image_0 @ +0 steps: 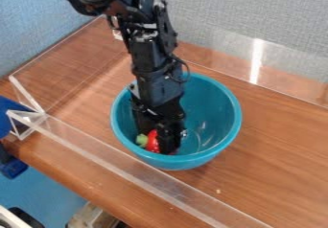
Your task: Remove the strawberry from inside the blue bowl and put it on the table
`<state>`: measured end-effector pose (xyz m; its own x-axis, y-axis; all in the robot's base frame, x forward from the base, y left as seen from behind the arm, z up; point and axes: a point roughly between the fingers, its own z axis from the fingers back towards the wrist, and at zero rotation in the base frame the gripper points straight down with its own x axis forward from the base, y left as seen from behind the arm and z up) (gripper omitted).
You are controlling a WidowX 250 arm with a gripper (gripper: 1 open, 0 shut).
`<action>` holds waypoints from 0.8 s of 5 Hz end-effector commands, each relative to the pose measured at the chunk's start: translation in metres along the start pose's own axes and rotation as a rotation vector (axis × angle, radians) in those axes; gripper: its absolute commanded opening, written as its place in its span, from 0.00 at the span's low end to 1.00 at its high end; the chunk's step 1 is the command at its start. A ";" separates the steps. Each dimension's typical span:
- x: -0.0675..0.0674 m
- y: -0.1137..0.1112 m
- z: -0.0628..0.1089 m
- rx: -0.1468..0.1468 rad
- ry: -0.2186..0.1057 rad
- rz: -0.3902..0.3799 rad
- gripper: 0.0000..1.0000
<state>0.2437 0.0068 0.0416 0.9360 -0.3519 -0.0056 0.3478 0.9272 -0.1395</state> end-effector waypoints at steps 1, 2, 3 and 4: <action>0.002 0.006 0.018 0.031 -0.052 -0.004 0.00; 0.001 0.006 0.022 0.034 -0.056 -0.012 0.00; 0.000 0.007 0.026 0.036 -0.059 -0.017 0.00; -0.001 0.008 0.029 0.038 -0.061 -0.022 0.00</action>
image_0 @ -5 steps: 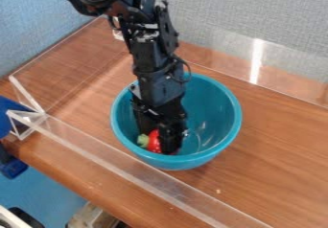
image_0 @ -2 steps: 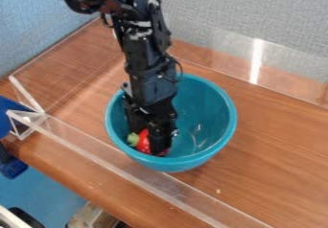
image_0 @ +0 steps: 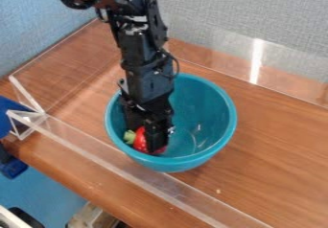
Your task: Remove the strawberry from inside the blue bowl and put it on the table
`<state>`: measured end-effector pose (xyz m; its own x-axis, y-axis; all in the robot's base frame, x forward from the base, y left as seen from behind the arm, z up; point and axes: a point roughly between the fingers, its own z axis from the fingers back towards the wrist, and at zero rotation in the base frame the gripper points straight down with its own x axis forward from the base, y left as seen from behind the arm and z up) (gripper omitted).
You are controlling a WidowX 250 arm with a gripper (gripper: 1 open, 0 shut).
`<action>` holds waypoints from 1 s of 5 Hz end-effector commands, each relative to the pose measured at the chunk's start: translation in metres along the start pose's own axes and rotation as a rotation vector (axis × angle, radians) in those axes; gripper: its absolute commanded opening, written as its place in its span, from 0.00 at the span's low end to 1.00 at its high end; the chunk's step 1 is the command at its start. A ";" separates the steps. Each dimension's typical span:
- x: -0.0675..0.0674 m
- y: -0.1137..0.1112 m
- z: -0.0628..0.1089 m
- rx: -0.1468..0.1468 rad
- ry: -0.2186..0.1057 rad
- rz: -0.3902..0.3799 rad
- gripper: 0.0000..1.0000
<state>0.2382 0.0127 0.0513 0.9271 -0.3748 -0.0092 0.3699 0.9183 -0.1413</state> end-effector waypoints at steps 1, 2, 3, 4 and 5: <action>0.005 0.007 0.022 0.042 -0.068 -0.003 0.00; 0.005 0.007 0.024 0.044 -0.068 -0.008 0.00; 0.004 0.008 0.027 0.046 -0.069 -0.011 0.00; 0.004 0.010 0.028 0.047 -0.069 -0.014 0.00; 0.003 0.011 0.028 0.046 -0.067 -0.016 0.00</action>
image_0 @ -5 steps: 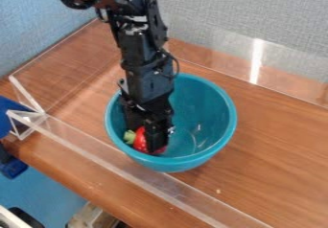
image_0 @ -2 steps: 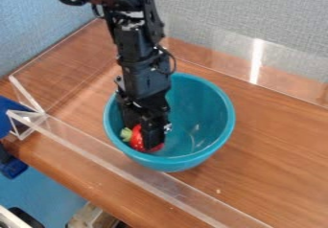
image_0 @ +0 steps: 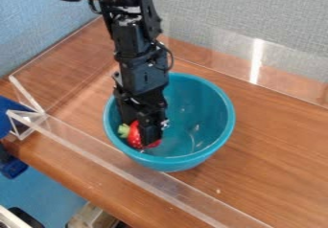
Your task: Remove the strawberry from inside the blue bowl and put it on the table
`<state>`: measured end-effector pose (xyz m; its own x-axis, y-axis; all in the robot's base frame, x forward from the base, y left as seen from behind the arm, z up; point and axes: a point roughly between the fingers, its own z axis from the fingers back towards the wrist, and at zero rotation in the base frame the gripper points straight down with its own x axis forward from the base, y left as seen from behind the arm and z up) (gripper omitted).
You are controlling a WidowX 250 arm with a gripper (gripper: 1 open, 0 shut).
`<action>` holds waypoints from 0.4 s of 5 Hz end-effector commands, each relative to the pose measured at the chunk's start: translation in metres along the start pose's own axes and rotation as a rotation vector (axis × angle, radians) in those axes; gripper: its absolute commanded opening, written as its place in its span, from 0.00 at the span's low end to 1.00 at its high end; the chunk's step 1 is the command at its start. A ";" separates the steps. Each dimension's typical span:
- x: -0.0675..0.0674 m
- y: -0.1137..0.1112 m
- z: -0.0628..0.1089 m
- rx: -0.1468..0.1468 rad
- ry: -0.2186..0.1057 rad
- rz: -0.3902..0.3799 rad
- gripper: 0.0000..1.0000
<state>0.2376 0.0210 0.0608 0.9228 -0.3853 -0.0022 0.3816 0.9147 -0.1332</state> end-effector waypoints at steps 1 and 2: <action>0.007 0.007 0.019 0.038 -0.060 -0.005 0.00; 0.007 0.009 0.018 0.037 -0.058 -0.007 0.00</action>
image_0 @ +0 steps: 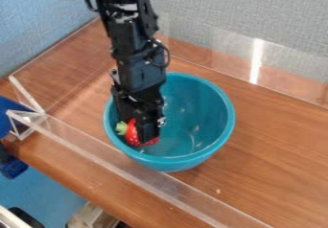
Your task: Remove the strawberry from inside the blue bowl and put it on the table
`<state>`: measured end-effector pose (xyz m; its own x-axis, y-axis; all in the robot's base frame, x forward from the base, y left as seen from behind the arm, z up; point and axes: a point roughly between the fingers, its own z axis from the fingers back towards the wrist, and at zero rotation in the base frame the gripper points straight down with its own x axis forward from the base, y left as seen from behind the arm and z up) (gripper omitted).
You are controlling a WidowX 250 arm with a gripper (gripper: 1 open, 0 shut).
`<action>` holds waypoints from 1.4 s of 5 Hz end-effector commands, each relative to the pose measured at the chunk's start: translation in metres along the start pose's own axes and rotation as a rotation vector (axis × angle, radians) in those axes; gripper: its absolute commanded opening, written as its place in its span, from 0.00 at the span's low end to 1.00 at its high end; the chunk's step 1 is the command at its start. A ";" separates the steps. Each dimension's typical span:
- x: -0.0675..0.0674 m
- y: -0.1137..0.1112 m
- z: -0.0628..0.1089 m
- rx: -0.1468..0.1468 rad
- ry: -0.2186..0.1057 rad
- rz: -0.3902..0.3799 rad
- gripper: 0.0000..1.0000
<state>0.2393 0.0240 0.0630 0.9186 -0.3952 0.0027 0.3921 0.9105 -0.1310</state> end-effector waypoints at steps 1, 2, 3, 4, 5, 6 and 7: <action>0.006 0.008 0.015 0.034 -0.052 0.004 0.00; 0.005 0.009 0.019 0.035 -0.056 0.001 0.00; 0.004 0.010 0.022 0.036 -0.058 -0.001 0.00; 0.002 0.011 0.025 0.038 -0.062 -0.004 0.00; 0.001 0.012 0.029 0.039 -0.065 -0.006 0.00; 0.000 0.013 0.031 0.041 -0.065 -0.008 0.00; 0.000 0.015 0.031 0.043 -0.062 -0.010 0.00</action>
<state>0.2376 0.0335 0.0718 0.9144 -0.4048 0.0004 0.4009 0.9055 -0.1394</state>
